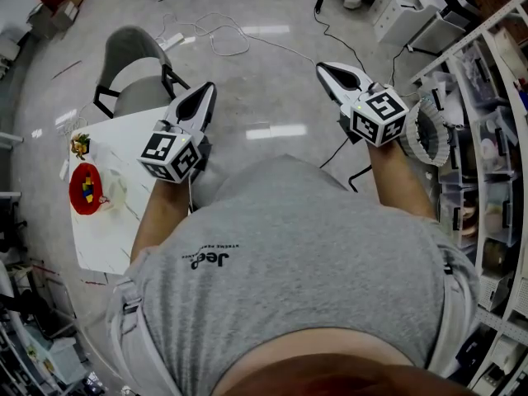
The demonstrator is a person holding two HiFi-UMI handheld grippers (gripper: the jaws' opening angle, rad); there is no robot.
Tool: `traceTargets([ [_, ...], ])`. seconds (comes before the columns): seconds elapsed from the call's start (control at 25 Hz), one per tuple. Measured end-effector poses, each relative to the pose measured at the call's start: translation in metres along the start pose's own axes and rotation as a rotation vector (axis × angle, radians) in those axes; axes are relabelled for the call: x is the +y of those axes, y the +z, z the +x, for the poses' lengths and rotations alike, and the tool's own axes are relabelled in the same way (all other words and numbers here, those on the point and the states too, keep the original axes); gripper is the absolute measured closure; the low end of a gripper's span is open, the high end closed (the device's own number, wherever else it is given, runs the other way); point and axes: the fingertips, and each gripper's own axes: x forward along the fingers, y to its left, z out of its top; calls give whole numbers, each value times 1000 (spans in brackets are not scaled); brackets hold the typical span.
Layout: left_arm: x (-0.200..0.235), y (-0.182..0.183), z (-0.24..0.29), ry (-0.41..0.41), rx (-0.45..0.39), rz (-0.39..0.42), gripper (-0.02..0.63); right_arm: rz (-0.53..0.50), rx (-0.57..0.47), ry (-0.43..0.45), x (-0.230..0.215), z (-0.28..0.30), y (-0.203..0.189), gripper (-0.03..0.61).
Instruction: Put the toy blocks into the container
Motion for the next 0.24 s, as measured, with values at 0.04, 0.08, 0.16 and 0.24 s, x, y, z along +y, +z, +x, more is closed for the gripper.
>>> traceTargets([
  [0.04, 0, 0, 0, 1, -1, 0, 555, -1, 0, 2, 0, 0, 0, 577],
  [0.08, 0, 0, 0, 2, -1, 1, 555, -2, -1, 3, 0, 0, 0, 577],
  [0.16, 0, 0, -1, 4, -2, 2, 555, -3, -2, 4, 0, 0, 1, 577],
  [0.24, 0, 1, -2, 6, -3, 2, 555, -3, -3, 5, 0, -1, 2, 577],
])
